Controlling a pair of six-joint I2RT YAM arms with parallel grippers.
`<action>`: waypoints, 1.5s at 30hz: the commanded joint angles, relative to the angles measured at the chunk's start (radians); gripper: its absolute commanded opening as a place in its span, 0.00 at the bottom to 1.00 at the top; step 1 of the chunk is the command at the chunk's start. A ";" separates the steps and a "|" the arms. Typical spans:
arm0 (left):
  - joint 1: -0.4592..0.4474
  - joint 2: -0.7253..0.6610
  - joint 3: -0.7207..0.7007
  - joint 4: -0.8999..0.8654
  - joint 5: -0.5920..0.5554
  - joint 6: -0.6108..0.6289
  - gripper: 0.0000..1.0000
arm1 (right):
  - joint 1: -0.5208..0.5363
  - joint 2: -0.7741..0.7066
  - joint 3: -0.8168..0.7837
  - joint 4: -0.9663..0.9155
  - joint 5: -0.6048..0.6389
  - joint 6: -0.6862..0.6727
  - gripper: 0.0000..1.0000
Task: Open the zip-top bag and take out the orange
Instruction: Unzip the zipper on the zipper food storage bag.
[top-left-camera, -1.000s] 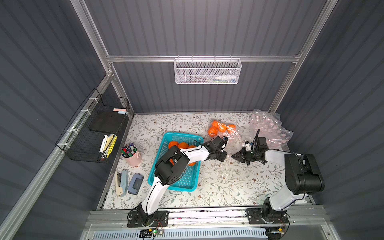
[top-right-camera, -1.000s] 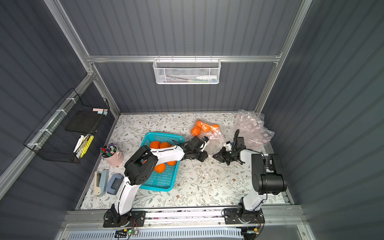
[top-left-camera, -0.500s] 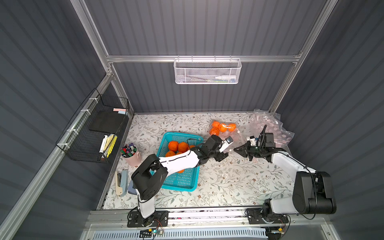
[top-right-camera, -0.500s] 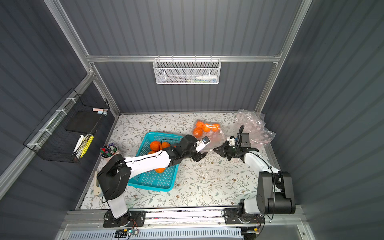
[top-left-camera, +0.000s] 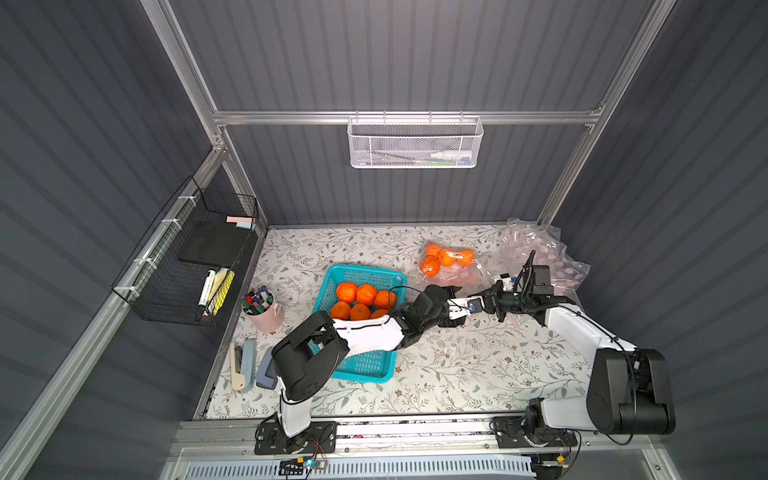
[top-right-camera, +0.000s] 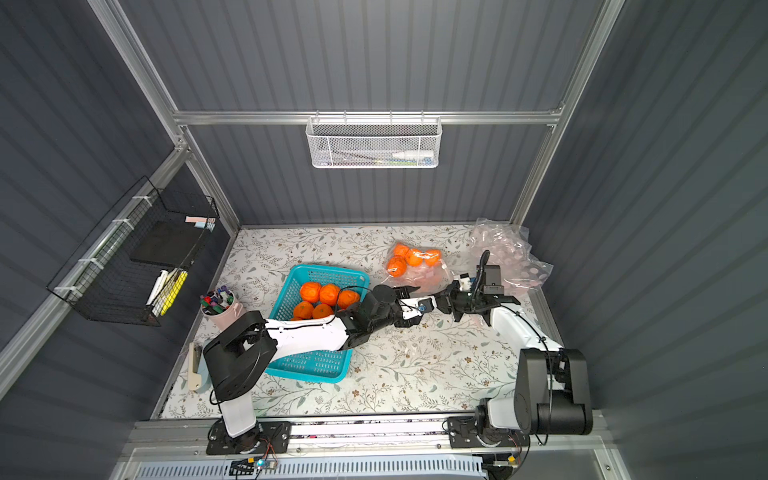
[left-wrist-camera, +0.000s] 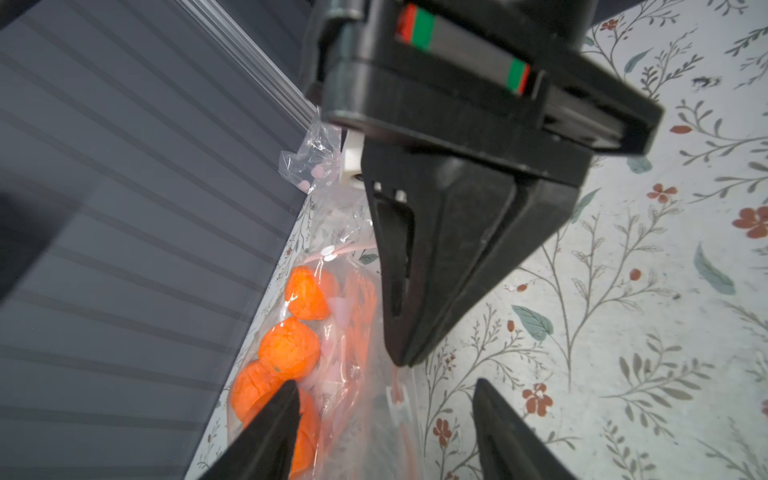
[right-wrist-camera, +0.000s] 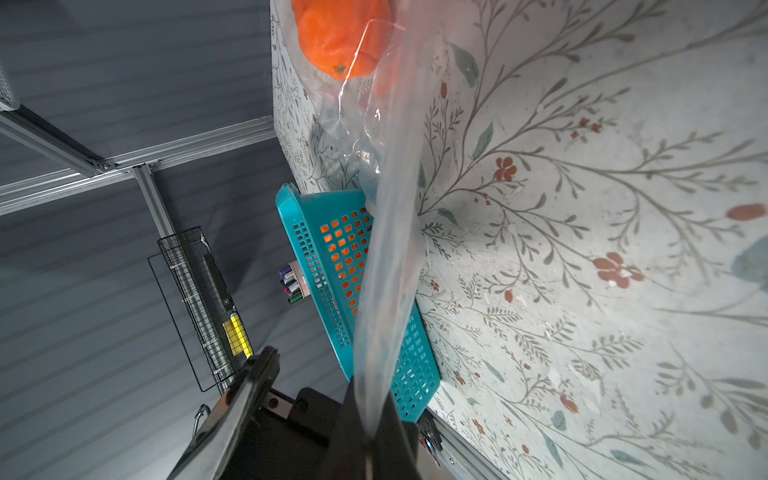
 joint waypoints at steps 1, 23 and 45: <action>0.001 0.035 -0.010 0.059 -0.017 0.022 0.61 | -0.004 -0.017 -0.006 -0.001 -0.026 0.019 0.00; 0.019 0.089 -0.031 0.118 -0.043 -0.010 0.29 | -0.006 -0.006 -0.019 0.023 -0.034 0.013 0.00; 0.039 0.027 0.108 -0.197 -0.039 -0.075 0.04 | -0.224 -0.094 0.113 -0.090 -0.073 -0.029 0.00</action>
